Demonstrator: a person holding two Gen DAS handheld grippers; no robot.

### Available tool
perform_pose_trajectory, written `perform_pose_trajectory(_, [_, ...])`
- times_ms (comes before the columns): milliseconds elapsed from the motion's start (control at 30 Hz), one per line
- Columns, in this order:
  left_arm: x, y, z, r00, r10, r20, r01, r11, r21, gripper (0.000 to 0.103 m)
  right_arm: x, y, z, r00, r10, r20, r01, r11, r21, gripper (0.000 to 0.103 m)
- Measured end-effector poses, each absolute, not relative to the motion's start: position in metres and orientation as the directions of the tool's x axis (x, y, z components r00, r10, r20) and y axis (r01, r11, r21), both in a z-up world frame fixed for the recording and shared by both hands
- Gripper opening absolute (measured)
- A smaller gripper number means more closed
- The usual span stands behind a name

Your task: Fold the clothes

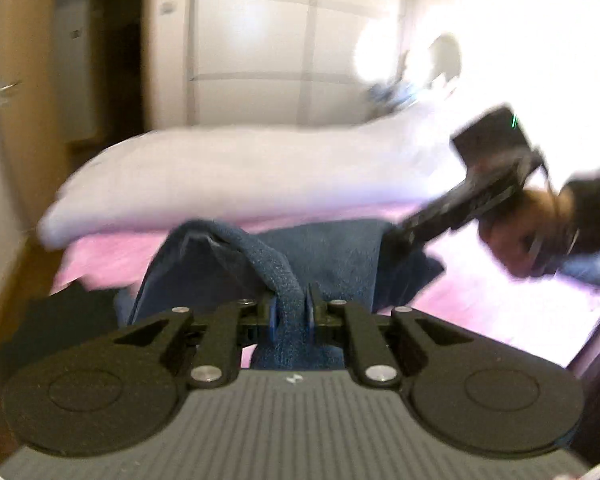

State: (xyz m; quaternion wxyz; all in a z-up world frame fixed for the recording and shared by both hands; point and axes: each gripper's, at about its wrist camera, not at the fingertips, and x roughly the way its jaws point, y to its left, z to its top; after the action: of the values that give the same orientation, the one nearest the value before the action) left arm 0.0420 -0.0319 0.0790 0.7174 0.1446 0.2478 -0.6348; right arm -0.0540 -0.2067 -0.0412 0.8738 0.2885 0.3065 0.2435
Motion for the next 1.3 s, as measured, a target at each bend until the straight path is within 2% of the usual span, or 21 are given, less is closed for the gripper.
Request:
perform_pose_trajectory(133, [-0.014, -0.106, 0.086, -0.078, -0.876, -0.475, 0.974, 0.035, -0.224, 0.01, -0.166, -0.296, -0.01, 0.78, 0.496, -0.381, -0.143, 0.734, 0.664, 0.023])
perform_pose_trajectory(267, [-0.055, -0.177, 0.062, -0.192, -0.872, -0.451, 0.927, -0.011, -0.374, 0.01, -0.23, -0.366, 0.024, 0.806, 0.321, -0.497, -0.004, 0.843, 0.539, 0.023])
perform_pose_trajectory(300, [-0.067, -0.193, 0.05, -0.206, -0.861, -0.465, 0.916, -0.003, -0.4, 0.011, -0.237, -0.381, 0.029, 0.799, 0.272, -0.536, 0.032, 0.871, 0.49, 0.023])
perform_pose_trajectory(400, [-0.088, -0.237, 0.0, -0.253, -0.772, -0.583, 0.9, 0.033, -0.434, 0.012, -0.235, -0.407, 0.013, 0.743, 0.153, -0.651, 0.108, 0.933, 0.342, 0.025])
perform_pose_trajectory(433, [-0.095, -0.251, -0.016, -0.269, -0.738, -0.619, 0.895, 0.046, -0.444, 0.014, -0.232, -0.413, 0.001, 0.718, 0.113, -0.686, 0.123, 0.951, 0.285, 0.031])
perform_pose_trajectory(467, [-0.102, -0.265, -0.033, -0.285, -0.703, -0.652, 0.89, 0.06, -0.453, 0.014, -0.229, -0.418, -0.016, 0.688, 0.08, -0.721, 0.145, 0.959, 0.244, 0.041])
perform_pose_trajectory(500, [-0.098, -0.265, -0.043, -0.28, -0.688, -0.669, 0.894, 0.066, -0.443, 0.015, -0.232, -0.419, -0.033, 0.666, 0.029, -0.745, 0.189, 0.96, 0.206, 0.045])
perform_pose_trajectory(533, [-0.093, -0.266, -0.053, -0.275, -0.673, -0.686, 0.899, 0.073, -0.432, 0.015, -0.242, -0.421, -0.045, 0.67, -0.025, -0.742, 0.235, 0.955, 0.18, 0.054])
perform_pose_trajectory(567, [-0.089, -0.267, -0.063, -0.27, -0.658, -0.703, 0.903, 0.079, -0.421, 0.019, -0.252, -0.423, -0.058, 0.671, -0.079, -0.737, 0.281, 0.947, 0.154, 0.064])
perform_pose_trajectory(600, [-0.085, -0.267, -0.073, -0.264, -0.643, -0.719, 0.908, 0.086, -0.41, 0.022, -0.266, -0.426, -0.071, 0.67, -0.119, -0.733, 0.334, 0.93, 0.154, 0.068])
perform_pose_trajectory(667, [-0.076, -0.268, -0.093, -0.253, -0.611, -0.75, 0.917, 0.097, -0.388, 0.048, -0.309, -0.438, -0.098, 0.664, -0.144, -0.733, 0.466, 0.847, 0.255, 0.08])
perform_pose_trajectory(767, [-0.064, -0.275, -0.121, -0.22, -0.568, -0.793, 0.943, 0.084, -0.322, 0.063, -0.349, -0.432, -0.132, 0.594, -0.187, -0.782, 0.611, 0.738, 0.287, 0.081])
perform_pose_trajectory(900, [-0.05, -0.312, -0.169, -0.183, -0.515, -0.837, 0.979, -0.019, -0.202, 0.067, -0.369, -0.409, -0.178, 0.474, -0.227, -0.851, 0.724, 0.651, 0.23, 0.082])
perform_pose_trajectory(967, [-0.047, -0.331, -0.197, -0.146, -0.501, -0.853, 0.989, -0.083, -0.12, 0.067, -0.351, -0.39, -0.197, 0.451, -0.236, -0.861, 0.714, 0.675, 0.189, 0.085])
perform_pose_trajectory(1033, [-0.057, -0.346, -0.216, -0.132, -0.511, -0.849, 0.98, -0.198, -0.032, 0.067, -0.32, -0.365, -0.228, 0.413, -0.261, -0.872, 0.656, 0.75, 0.086, 0.087])
perform_pose_trajectory(1100, [-0.058, -0.36, -0.237, -0.164, -0.495, -0.853, 0.959, -0.283, -0.021, 0.068, -0.285, -0.335, -0.262, 0.366, -0.312, -0.877, 0.516, 0.852, -0.088, 0.088])
perform_pose_trajectory(1167, [-0.055, -0.373, -0.255, -0.172, -0.494, -0.852, 0.946, -0.325, -0.003, 0.068, -0.261, -0.314, -0.287, 0.366, -0.348, -0.863, 0.377, 0.903, -0.204, 0.088])
perform_pose_trajectory(1233, [-0.053, -0.369, -0.258, -0.18, -0.484, -0.856, 0.954, -0.299, -0.031, 0.068, -0.244, -0.305, -0.317, 0.343, -0.38, -0.859, 0.27, 0.916, -0.297, 0.088])
perform_pose_trajectory(1300, [-0.052, -0.365, -0.261, -0.189, -0.474, -0.86, 0.96, -0.273, -0.06, 0.07, -0.237, -0.307, -0.337, 0.339, -0.372, -0.864, 0.195, 0.926, -0.322, 0.088])
